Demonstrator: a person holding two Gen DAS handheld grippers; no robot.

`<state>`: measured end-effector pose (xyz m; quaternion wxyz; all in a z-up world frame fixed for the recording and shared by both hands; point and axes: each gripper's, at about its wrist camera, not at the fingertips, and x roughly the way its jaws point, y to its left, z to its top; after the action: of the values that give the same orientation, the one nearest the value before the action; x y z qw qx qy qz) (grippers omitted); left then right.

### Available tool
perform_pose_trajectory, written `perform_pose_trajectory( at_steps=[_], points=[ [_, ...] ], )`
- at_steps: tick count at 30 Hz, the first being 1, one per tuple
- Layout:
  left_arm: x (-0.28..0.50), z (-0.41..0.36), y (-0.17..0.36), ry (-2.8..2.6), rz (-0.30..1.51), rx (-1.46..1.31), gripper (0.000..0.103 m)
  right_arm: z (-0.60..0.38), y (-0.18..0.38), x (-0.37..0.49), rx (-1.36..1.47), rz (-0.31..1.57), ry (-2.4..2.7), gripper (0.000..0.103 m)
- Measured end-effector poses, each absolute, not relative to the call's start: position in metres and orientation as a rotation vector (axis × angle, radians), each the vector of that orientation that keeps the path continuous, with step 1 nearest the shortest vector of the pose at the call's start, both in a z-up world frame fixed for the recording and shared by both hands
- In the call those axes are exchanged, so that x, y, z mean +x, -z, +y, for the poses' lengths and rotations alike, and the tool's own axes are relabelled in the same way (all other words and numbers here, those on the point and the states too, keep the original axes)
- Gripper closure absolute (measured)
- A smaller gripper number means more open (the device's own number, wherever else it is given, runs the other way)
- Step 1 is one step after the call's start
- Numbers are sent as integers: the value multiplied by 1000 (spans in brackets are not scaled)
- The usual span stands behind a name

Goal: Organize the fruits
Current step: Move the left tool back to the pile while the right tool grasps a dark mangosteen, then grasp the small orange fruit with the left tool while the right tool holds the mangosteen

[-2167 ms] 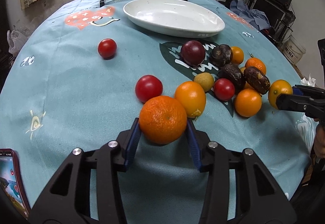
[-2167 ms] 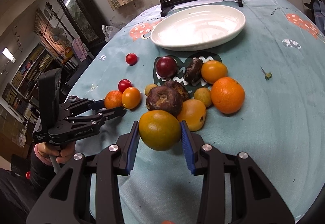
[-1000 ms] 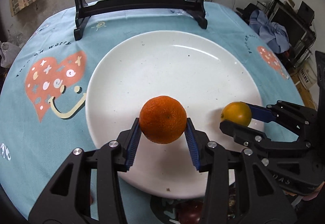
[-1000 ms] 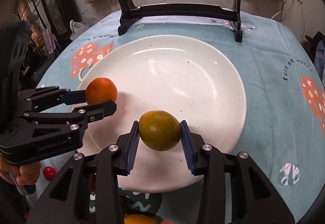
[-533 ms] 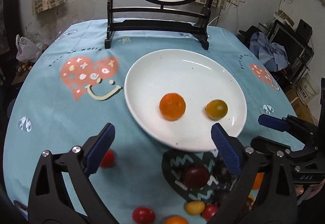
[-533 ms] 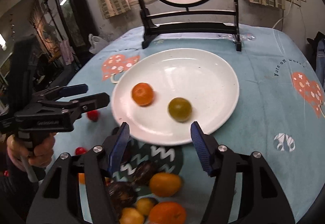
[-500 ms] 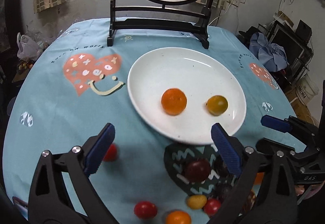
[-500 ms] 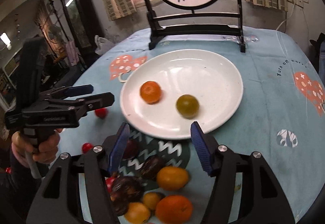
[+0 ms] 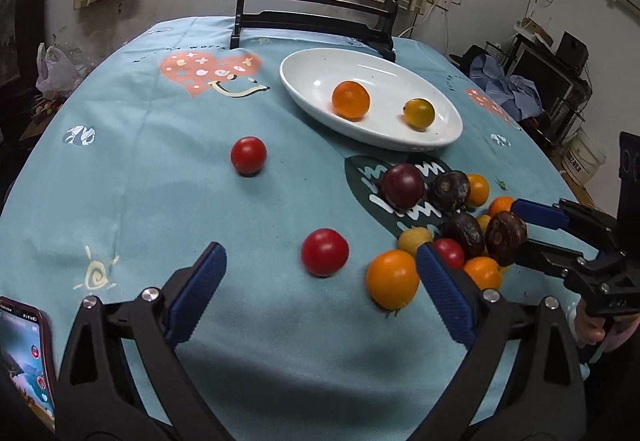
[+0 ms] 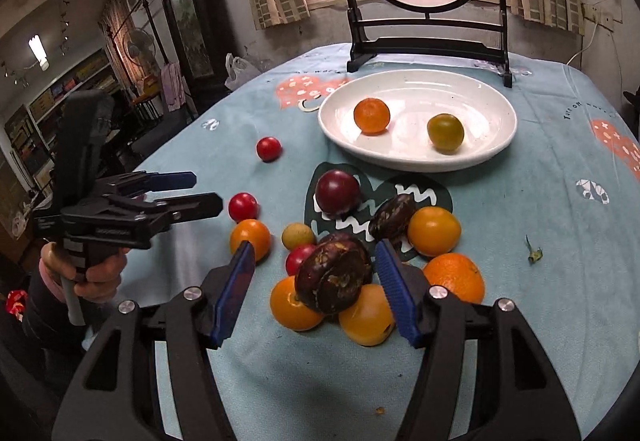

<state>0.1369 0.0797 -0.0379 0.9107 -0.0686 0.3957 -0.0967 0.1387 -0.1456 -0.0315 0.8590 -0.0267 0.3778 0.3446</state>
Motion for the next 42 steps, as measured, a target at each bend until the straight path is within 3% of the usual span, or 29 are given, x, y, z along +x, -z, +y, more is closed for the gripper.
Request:
perform_pose_trajectory(
  at_steps=[11,19,26,29,31,34,42],
  points=[
    [136,74,48,248,837,-139,6,-152,48,148,-3,851,-756,41],
    [139,72,54,259,860,-137,6,-154,53,154,24,864,-790,61],
    [136,61,54,335,853,-115,7,-168,48,156,109,829,-793,65],
    [134,52,55,375,852,-78,17,-174,44,156,138,802,-784,65],
    [136,46,56,398,865,-64,30,-175,45,157,148,807,-781,65],
    [140,39,60,422,885,-57,41,-174,45,156,144,814,-783,65],
    [153,29,66,423,922,-48,51,-172,42,154,139,809,-794,65]
  ],
)
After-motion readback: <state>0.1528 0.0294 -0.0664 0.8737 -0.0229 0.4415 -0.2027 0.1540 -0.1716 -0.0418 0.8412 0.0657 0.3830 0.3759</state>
